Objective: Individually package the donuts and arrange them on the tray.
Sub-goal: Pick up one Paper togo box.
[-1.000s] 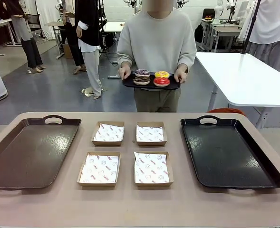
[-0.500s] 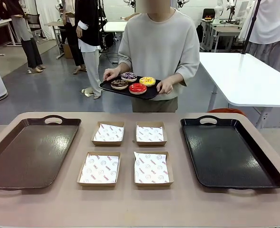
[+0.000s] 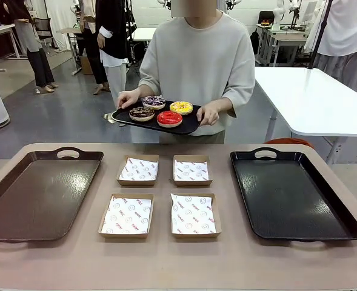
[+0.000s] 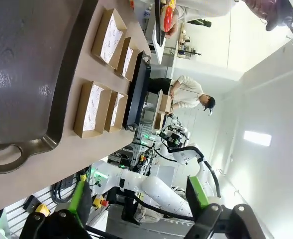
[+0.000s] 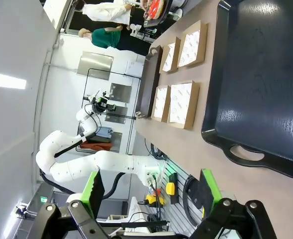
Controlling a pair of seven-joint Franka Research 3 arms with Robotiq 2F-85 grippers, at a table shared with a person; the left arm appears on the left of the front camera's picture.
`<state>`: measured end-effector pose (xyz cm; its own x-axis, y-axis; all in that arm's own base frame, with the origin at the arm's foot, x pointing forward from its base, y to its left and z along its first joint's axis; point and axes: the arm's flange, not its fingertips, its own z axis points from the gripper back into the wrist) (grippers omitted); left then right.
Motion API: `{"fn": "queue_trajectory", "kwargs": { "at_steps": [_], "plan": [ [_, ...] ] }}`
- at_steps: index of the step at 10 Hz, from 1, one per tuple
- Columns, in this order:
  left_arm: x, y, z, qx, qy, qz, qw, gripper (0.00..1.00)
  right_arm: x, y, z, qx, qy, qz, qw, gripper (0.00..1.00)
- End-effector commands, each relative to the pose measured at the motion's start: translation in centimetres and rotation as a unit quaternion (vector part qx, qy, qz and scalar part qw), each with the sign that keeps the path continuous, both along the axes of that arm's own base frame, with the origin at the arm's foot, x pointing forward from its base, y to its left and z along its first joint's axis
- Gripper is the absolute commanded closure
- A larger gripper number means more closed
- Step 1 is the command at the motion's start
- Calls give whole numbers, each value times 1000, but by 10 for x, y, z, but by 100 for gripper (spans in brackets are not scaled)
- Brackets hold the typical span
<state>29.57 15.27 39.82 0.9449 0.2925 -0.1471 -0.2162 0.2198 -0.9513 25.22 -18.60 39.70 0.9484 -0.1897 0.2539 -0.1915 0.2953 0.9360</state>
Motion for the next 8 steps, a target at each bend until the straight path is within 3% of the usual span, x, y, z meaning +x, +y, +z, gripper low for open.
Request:
{"fn": "queue_trajectory", "kwargs": {
  "at_steps": [1, 8],
  "plan": [
    [0, -2, 2, -9, 6, 3, 1000, 0, -1, 0, 0, 3, -1, 1, 1000, 0],
    [0, -2, 2, -9, 6, 3, 1000, 0, -1, 0, 0, 3, -1, 1, 1000, 0]
  ]
}}
